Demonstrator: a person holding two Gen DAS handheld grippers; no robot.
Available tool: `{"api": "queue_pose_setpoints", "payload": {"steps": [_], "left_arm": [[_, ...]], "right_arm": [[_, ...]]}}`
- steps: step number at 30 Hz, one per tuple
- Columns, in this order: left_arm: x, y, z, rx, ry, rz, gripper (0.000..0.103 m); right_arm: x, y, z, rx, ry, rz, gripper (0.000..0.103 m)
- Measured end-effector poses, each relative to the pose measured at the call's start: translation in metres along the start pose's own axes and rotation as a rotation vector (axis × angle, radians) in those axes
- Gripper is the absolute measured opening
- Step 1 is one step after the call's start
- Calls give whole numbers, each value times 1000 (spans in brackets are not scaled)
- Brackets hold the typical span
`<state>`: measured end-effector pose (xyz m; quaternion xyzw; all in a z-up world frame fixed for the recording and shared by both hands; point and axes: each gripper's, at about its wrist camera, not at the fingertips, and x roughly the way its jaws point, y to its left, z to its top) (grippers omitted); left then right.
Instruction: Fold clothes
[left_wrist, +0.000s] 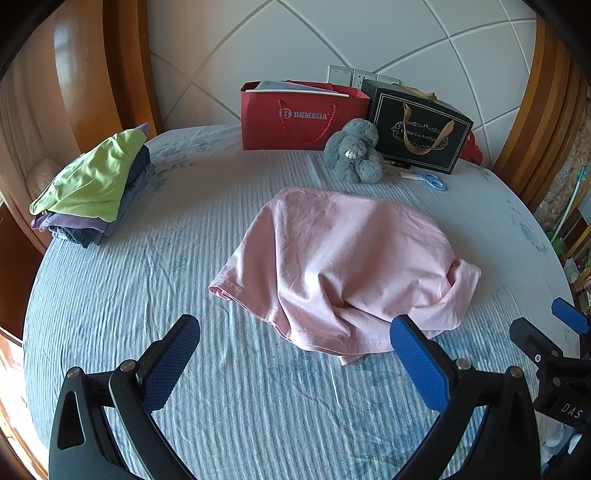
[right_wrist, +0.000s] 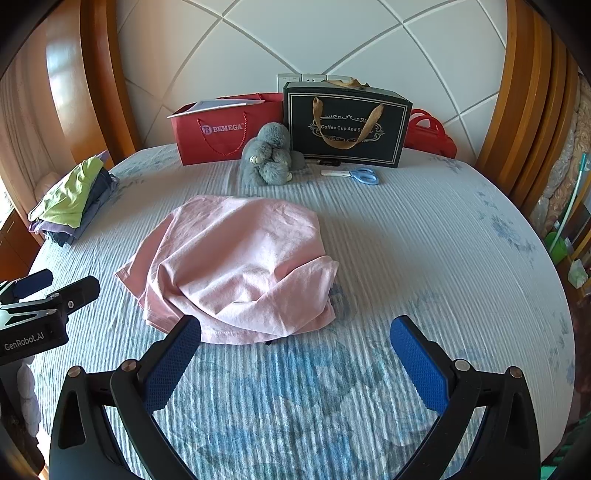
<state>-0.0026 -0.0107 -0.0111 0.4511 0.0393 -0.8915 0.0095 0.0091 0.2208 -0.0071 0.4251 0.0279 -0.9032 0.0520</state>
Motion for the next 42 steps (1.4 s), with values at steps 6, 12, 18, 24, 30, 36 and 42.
{"api": "queue_pose_setpoints", "payload": {"steps": [6,12,18,24,30,36,42], "left_arm": [[6,2,0,0,17,-4,103],[18,3,-2,24,33,1,103],[42,2,2,77,37,18,98],[76,1,12,115,58,4,89],[119,-8,23,151,131,-33,58],[156,-20,22,188,212,-80,14],[153,-23,25,213,185,-54,3]], "right_arm": [[4,-1,-2,6,9,0,103],[13,-5,-2,17,30,-1,103],[32,-10,-1,35,61,15,103],[62,-15,7,54,103,39,103],[95,-17,15,78,152,73,103],[130,-10,19,56,208,92,71],[150,-6,15,38,264,135,29]]}}
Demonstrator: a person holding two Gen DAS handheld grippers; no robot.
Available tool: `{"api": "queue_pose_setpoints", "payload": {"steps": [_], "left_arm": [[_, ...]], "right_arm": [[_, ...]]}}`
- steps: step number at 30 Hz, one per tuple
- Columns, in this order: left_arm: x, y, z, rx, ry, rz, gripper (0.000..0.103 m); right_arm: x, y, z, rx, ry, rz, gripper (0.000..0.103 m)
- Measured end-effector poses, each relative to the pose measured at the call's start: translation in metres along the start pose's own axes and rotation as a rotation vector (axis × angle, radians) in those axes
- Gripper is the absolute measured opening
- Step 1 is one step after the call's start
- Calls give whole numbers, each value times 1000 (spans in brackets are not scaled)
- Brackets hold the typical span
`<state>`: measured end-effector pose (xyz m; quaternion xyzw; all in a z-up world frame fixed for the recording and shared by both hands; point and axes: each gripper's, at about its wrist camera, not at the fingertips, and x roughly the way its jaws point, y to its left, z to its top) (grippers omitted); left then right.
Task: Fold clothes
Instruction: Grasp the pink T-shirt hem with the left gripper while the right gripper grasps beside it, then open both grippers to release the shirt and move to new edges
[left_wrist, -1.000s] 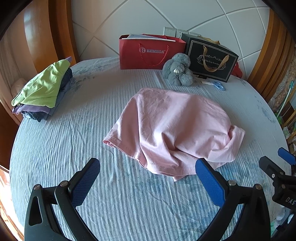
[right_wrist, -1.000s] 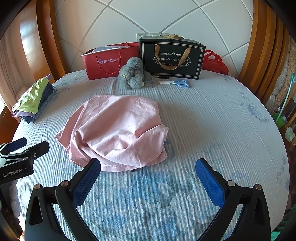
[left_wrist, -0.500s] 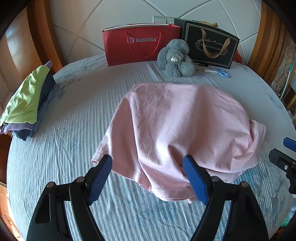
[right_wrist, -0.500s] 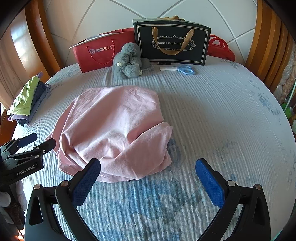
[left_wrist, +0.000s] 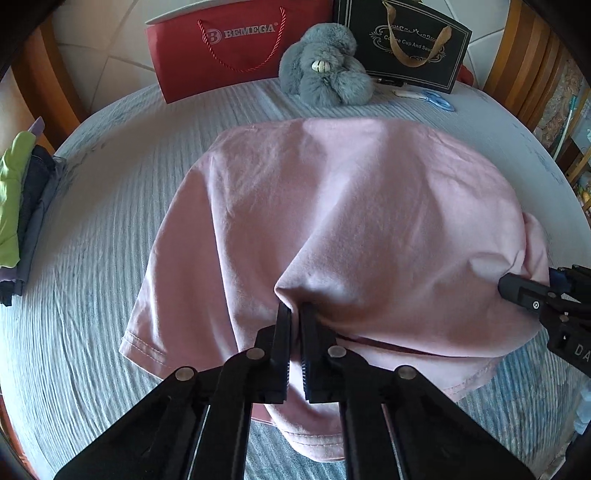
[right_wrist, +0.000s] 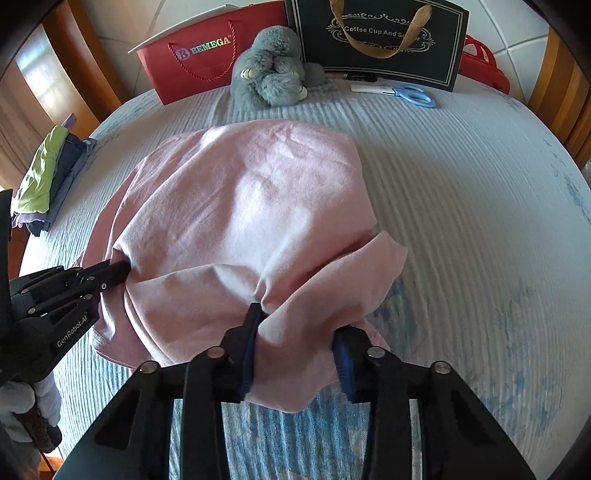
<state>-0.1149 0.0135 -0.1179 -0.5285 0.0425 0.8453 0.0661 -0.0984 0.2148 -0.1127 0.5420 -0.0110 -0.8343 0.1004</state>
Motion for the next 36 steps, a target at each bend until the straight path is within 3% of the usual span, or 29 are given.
{"api": "queue_pose_setpoints", "payload": {"steps": [4,10,11,12,13,15,16,19,26,36], "left_arm": [[-37,15,15,-34,-79,5,2],[-119,62,36,-107,-269,128,2],[-124,70,35,-114,-270,132,2],[-128,79,34,-120,-268,133,2],[-129,83,32,-106,-256,128,2],[-126,79,24,-83,-228,105,3],[-124,74,18,-68,-211,74,11],[-116,46,3,-25,-196,-19,48],[-88,-43,-11,123,-149,-191,51],[-34,-108,-27,208,-35,-186,52]], "right_arm": [[-46,7,10,-23,-130,17,17],[-116,16,22,-31,-296,60,16],[-127,17,22,-22,-312,73,18],[-129,15,20,-11,-309,69,30],[-130,13,17,0,-305,63,50],[-132,9,11,23,-296,51,60],[-129,7,8,32,-285,44,60],[-126,-5,-5,60,-253,39,60],[-137,-43,-30,124,-228,-11,64],[-143,-95,-57,195,-184,-81,68]]}}
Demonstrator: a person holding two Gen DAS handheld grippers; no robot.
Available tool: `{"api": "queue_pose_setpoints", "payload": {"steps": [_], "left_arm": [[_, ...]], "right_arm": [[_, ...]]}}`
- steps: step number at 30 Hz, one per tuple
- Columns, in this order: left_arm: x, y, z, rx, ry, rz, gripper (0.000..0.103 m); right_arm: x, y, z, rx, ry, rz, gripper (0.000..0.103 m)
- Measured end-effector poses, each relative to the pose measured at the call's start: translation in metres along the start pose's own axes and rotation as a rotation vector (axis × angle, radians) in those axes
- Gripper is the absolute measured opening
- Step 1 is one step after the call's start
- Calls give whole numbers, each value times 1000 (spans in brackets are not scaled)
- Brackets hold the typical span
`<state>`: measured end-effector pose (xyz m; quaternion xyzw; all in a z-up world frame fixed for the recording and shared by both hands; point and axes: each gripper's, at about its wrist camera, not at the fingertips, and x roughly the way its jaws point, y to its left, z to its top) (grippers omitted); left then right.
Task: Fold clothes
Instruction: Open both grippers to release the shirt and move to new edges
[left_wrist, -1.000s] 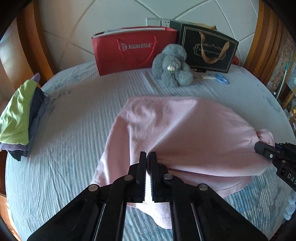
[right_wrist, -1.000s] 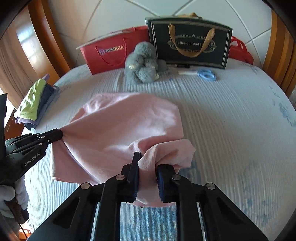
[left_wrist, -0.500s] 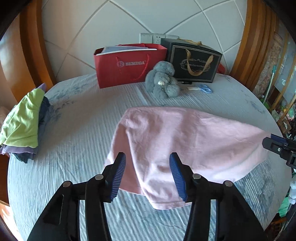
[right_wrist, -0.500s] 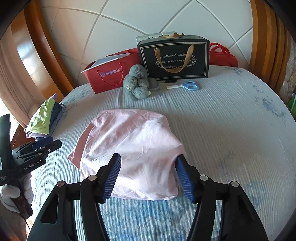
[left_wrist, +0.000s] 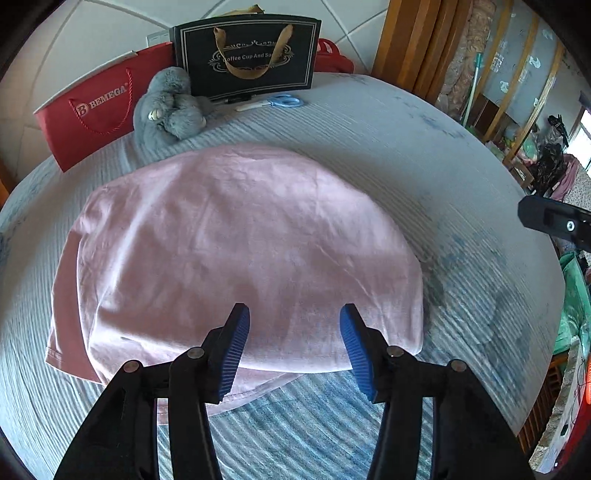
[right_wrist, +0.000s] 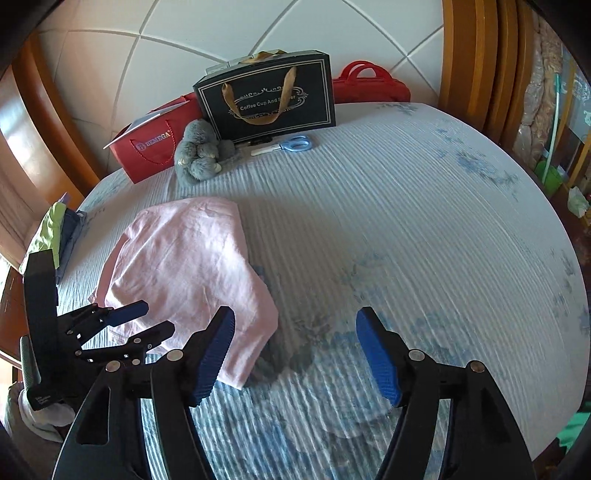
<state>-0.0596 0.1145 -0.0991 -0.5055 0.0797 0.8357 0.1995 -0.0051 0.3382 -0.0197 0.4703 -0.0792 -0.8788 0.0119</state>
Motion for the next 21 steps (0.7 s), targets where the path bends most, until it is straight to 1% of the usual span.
{"api": "queue_pose_setpoints", "payload": {"steps": [3,4,5,6,7,11,13,17,21], "left_arm": [[19,-17,-1,22,36,-2,52],[15,-12,-1,5,24,12,36],[10,-6,-1,-14,9,27,7],[5,0,0,-33,-5,42,7],[1,5,0,-52,-19,57,3],[-19,28,2,-127,-77,118,2],[-39,57,5,-174,-116,186,2],[-61,113,-14,-268,-121,258,2],[-83,168,-34,-362,-123,329,2]], "right_arm": [[2,-10,-3,14,13,-9,68],[3,-12,-4,19,17,-8,68],[4,-14,-5,20,20,-9,68],[5,-15,-6,21,23,-10,68],[6,-15,-6,17,25,-9,68],[13,-8,-5,-11,29,20,68],[18,0,-3,-28,30,40,68],[31,25,-1,-73,39,99,67],[48,58,-3,-153,63,163,67]]}}
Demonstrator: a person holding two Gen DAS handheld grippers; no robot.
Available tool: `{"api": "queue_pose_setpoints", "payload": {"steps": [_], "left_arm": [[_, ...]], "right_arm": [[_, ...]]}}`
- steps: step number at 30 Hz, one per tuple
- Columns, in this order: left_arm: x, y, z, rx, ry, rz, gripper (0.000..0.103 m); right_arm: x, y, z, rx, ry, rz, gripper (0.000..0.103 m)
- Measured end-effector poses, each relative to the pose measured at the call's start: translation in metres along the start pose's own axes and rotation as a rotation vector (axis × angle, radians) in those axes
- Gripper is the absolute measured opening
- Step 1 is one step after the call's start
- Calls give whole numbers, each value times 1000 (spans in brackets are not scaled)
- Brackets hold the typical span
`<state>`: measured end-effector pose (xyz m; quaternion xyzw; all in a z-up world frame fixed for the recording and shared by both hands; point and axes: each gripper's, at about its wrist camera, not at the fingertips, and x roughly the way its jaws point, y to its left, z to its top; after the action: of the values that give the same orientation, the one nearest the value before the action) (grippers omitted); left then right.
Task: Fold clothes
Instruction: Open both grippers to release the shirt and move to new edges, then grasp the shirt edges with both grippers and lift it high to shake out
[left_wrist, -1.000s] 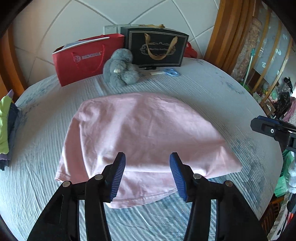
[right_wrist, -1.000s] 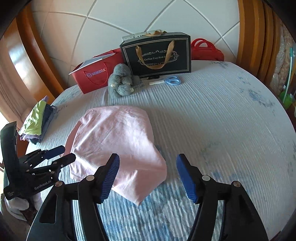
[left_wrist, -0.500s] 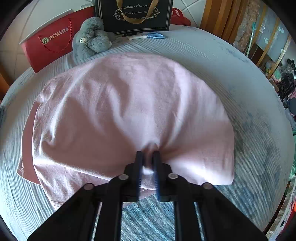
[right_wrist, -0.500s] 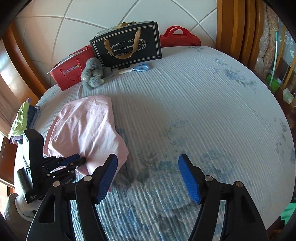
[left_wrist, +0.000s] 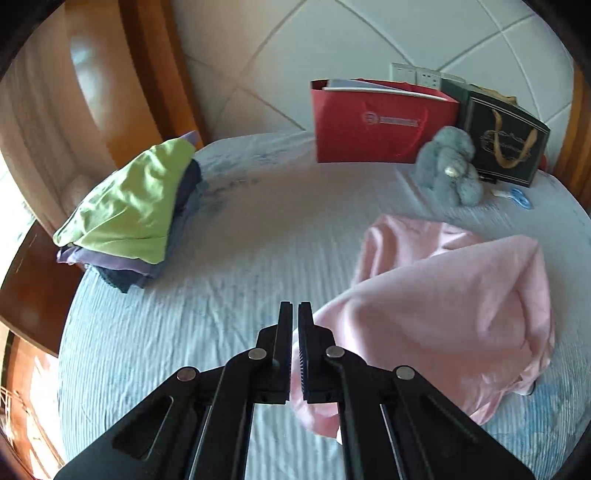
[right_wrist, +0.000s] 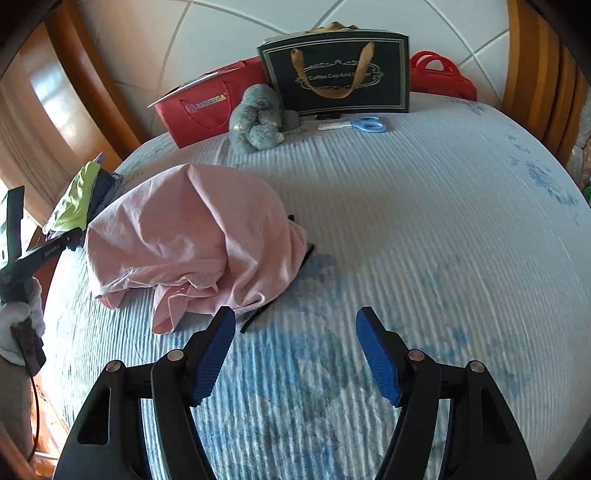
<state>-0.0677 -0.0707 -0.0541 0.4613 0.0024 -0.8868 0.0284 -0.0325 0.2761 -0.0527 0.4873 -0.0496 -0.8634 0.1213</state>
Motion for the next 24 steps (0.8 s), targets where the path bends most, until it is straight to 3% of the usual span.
{"api": "queue_pose_setpoints", "payload": {"steps": [5,6,7,8,10,14,16,21,22,23,24], "left_arm": [[-4,78,5,-112,-1,95,4],[-4,75,1,-108,3,61,6],[-4,70,-4,-102,8,23,19],[-4,65,-8,-96,13,-15,38],[-3,50,-14,-66,17,-84,51],[12,12,-28,23,62,-140,51],[22,-2,-32,56,86,-151,51],[30,1,-24,70,78,-144,51],[31,1,-22,72,77,-143,48],[33,2,-20,75,75,-141,22],[34,3,-19,77,73,-140,10]], "right_arm": [[33,28,4,-32,47,51,67],[40,31,5,-31,59,56,67],[43,35,4,-32,65,62,67],[45,40,3,-34,69,68,67],[51,48,1,-36,78,81,67],[62,65,-3,-41,97,106,67],[68,73,-5,-43,106,119,57],[82,94,-10,-49,129,151,57],[85,98,-11,-50,134,157,57],[90,103,-11,-54,126,143,57],[95,108,-11,-57,117,128,58]]}}
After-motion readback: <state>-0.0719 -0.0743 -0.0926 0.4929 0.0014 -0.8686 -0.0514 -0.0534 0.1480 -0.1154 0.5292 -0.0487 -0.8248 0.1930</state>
